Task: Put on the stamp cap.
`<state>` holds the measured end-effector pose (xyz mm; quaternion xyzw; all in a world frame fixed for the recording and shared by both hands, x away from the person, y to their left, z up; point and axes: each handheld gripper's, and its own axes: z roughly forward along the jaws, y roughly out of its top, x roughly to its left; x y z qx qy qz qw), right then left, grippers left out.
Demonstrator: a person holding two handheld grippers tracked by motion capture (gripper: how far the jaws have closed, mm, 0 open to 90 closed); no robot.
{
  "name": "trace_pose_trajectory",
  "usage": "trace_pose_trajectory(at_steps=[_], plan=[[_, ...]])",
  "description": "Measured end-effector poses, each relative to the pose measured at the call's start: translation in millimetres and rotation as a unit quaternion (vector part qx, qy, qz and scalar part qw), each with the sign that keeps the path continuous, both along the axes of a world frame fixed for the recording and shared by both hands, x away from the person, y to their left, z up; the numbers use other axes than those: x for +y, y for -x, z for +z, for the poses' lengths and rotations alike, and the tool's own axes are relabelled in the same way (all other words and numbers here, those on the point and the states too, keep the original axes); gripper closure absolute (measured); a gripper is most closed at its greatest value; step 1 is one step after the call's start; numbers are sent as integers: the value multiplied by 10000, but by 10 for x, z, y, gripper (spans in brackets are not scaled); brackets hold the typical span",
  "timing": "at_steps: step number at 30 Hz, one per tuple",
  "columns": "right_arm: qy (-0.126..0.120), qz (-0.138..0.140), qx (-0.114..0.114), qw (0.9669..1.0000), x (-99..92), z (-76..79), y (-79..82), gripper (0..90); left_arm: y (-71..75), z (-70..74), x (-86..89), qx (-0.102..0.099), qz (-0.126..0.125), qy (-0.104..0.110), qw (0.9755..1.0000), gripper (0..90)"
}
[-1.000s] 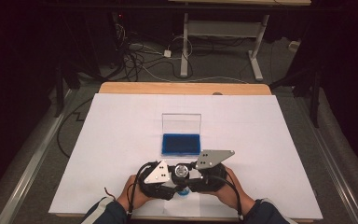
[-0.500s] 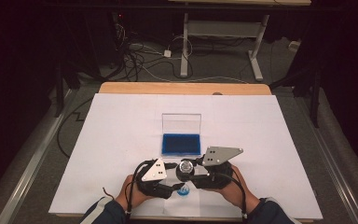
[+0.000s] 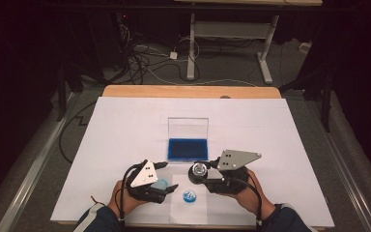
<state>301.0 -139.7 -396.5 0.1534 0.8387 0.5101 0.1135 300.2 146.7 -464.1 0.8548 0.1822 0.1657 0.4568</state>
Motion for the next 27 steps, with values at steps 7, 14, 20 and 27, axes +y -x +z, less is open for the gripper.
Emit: trace_pose_trajectory(at_steps=[7, 14, 20, 27], plan=[[-34, -105, -106, 9999, -106, 56, 4, 571, 27, 32, 197, -208, 389, -35, 9990, 158], [-14, -246, -176, 9995, -209, 70, -2, 571, 85, 31, 370, -333, 625, -80, 9975, 158], [19, -359, -173, 9992, -274, 46, -16, 571, 139, -7, 539, -296, 806, -60, 9963, 158], [13, -472, -201, 9987, -337, 56, -16, 571, 198, -77, 695, -241, 999, -74, 9947, 158]])
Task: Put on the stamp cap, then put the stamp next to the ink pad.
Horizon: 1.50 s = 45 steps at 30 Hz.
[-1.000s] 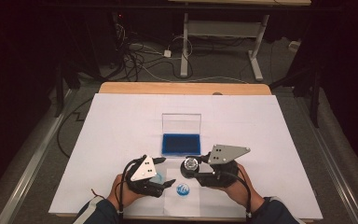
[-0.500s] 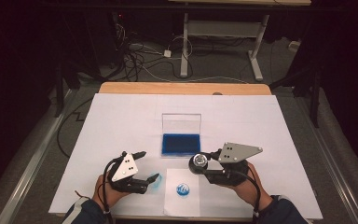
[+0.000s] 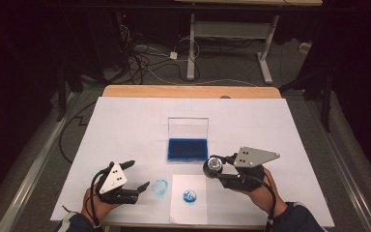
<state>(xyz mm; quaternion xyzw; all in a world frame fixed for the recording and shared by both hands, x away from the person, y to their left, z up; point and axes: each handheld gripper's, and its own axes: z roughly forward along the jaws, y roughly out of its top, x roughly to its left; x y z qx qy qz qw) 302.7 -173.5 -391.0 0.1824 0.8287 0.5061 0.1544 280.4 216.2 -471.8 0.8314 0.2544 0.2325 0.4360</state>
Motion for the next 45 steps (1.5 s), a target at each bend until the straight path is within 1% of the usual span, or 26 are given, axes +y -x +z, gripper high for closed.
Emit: trace_pose_trajectory(at_steps=[4, 6, 10, 12, 14, 16, 25, 28, 29, 30, 33, 34, 35, 38, 40, 45], plan=[[-10, -29, -12, 10000, -39, 7, 5, 571, 31, -22, 73, 50, 93, -26, 9999, 158], [12, -52, -49, 10000, -56, 12, 7, 571, 49, -37, 96, 74, 116, -21, 9999, 158], [-15, -111, -65, 9999, -102, 26, 7, 571, 74, -65, 125, 120, 133, -84, 9998, 158], [19, -171, -58, 9998, -122, 35, 0, 571, 78, -70, 134, 130, 150, -92, 9998, 158], [39, -222, -58, 9997, -140, 42, -13, 571, 78, -71, 133, 136, 147, -71, 9998, 158], [47, -277, -84, 9996, -140, 48, -21, 571, 80, -77, 119, 138, 116, -116, 9998, 158], [65, -379, -101, 9992, -155, 49, -73, 571, 60, -97, 107, 184, 93, -151, 9997, 158], [73, -408, -81, 9991, -153, 46, -99, 571, 58, -96, 113, 188, 110, -147, 9997, 159], [67, -423, -81, 9990, -149, 47, -107, 571, 55, -96, 112, 194, 115, -115, 9997, 158], [66, -427, -81, 9990, -145, 47, -118, 571, 54, -93, 114, 221, 137, -110, 9996, 158], [105, -466, -85, 9988, -135, 46, -155, 571, 52, -95, 106, 198, 108, -84, 9997, 158], [96, -468, -81, 9988, -137, 48, -167, 571, 54, -97, 108, 230, 124, -138, 9996, 158], [82, -491, -76, 9987, -142, 57, -185, 571, 55, -100, 108, 236, 121, -137, 9996, 158], [64, -552, -74, 9984, -151, 82, -237, 571, 56, -98, 110, 218, 93, -113, 9997, 158], [96, -577, -85, 9983, -153, 89, -281, 571, 57, -97, 110, 226, 97, -74, 9997, 159], [142, -708, 2, 9974, -169, 78, -400, 571, 62, -98, 108, 230, 98, -104, 9996, 158]])
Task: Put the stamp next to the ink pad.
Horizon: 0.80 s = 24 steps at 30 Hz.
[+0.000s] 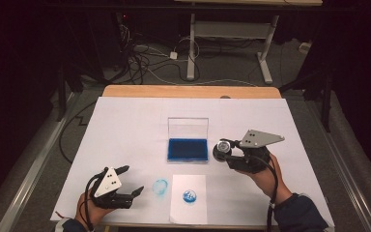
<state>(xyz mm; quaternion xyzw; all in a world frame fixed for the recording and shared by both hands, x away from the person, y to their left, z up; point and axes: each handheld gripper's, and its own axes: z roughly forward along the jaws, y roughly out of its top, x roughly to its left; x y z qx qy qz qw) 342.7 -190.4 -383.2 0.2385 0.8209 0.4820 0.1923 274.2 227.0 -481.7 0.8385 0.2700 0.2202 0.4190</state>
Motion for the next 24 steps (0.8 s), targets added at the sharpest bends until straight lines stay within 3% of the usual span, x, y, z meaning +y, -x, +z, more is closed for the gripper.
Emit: trace_pose_trajectory(at_steps=[24], plan=[[335, -334, 365, 9982, 77, -176, -425, 570, -12, -3, -15, 16, -23, -31, 10000, 159]])
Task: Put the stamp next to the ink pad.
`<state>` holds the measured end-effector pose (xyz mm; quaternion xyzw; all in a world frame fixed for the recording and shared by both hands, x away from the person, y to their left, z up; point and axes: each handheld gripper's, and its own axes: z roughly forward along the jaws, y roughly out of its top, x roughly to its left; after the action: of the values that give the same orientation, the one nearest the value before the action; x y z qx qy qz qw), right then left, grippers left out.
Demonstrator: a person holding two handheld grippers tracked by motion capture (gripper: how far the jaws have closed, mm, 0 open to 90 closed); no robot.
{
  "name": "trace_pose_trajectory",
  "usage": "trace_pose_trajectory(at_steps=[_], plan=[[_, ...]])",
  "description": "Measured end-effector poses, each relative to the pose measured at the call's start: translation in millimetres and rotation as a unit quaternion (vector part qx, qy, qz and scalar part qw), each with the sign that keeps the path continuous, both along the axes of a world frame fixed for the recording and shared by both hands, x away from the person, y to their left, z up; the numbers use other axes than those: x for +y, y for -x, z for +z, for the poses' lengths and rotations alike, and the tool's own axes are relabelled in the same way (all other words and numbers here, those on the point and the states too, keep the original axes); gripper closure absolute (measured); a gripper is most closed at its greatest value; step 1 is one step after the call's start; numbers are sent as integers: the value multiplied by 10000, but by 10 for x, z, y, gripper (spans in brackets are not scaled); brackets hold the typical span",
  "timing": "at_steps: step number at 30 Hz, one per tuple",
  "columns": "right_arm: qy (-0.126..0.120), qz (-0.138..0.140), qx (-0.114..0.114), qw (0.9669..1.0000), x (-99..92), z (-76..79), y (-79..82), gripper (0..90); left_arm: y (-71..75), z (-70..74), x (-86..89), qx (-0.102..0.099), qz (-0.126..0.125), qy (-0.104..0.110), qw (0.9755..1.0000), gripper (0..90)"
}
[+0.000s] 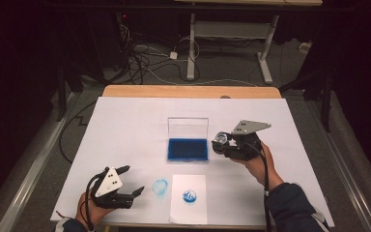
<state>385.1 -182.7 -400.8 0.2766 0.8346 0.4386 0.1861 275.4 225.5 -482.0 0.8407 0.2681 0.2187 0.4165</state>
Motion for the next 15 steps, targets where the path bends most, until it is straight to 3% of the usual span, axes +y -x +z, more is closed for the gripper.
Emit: trace_pose_trajectory(at_steps=[15], plan=[[100, -208, 205, 9995, 72, -182, -206, 570, -2, -2, -2, 6, -36, -14, 10000, 159]])
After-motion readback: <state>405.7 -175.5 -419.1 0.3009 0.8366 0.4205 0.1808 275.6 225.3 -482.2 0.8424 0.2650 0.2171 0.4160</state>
